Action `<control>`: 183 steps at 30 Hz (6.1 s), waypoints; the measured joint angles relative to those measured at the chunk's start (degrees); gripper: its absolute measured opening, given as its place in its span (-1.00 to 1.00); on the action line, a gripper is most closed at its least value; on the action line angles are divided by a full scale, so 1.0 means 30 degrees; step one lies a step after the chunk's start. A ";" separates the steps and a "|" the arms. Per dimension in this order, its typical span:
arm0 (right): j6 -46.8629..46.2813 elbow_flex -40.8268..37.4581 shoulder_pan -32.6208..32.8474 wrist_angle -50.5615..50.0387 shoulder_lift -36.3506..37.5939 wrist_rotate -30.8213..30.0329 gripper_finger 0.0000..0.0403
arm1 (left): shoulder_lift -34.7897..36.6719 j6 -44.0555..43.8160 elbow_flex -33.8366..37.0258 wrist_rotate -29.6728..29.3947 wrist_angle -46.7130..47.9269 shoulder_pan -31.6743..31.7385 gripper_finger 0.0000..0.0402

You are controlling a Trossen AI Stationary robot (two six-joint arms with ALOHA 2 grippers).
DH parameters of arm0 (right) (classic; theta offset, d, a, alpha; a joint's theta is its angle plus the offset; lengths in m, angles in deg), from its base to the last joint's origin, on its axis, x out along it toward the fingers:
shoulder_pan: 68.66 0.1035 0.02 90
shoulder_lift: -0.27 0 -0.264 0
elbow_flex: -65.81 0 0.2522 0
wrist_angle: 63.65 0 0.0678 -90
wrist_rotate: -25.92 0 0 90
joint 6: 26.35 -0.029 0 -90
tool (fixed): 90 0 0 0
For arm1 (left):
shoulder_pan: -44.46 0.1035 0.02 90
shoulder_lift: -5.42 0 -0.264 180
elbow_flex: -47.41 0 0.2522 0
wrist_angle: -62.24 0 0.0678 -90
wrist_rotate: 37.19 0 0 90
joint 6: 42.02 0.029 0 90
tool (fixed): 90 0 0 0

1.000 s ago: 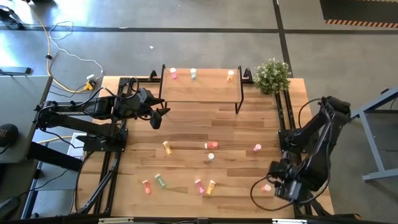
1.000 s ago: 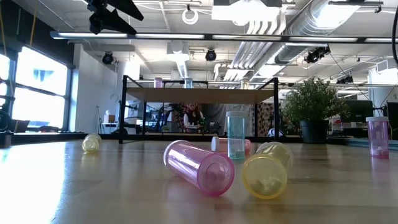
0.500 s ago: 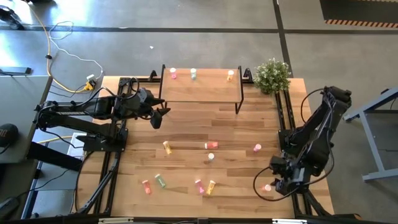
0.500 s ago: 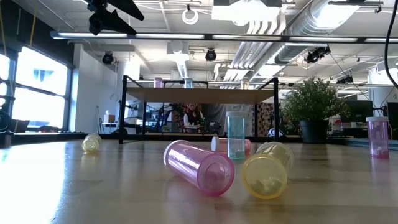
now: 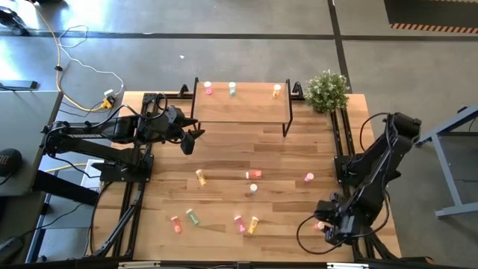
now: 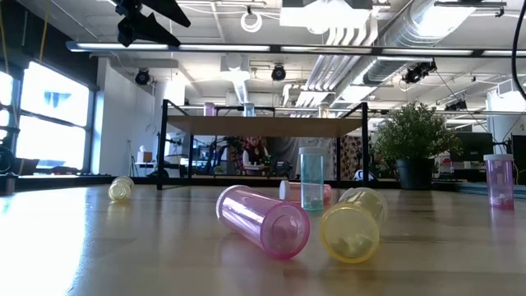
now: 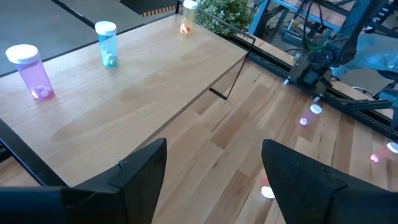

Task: Pick and place medicine bottles onto shelf by color
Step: Put the bottom right orange pill bottle on the shelf

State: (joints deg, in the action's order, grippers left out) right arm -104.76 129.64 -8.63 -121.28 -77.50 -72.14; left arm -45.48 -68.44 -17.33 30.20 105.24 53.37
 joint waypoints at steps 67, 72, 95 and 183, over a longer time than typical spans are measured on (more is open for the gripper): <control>1.0430 0.5362 -1.3214 0.0411 -0.1902 0.0919 -0.51 | 0.0000 0.2871 0.0000 0.0911 0.0029 0.0022 0.27; 1.3114 0.6710 -1.6027 0.0020 -0.1902 0.0922 -0.51 | 0.0000 0.2871 0.0000 0.0896 0.0029 0.0022 0.27; 2.4516 1.2049 -2.7661 -0.1658 -0.2037 0.1713 -0.51 | 0.0000 0.2368 0.0000 -0.0386 0.0037 0.0454 0.27; 3.3383 2.6163 -3.1248 -1.0078 -1.4717 0.2755 -0.39 | 0.0007 0.2357 0.0004 0.0474 0.0382 0.4663 0.27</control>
State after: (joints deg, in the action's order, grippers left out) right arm -4.62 208.12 -102.37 -151.52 -121.66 -63.88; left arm -45.45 -61.36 -17.32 31.62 106.38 67.36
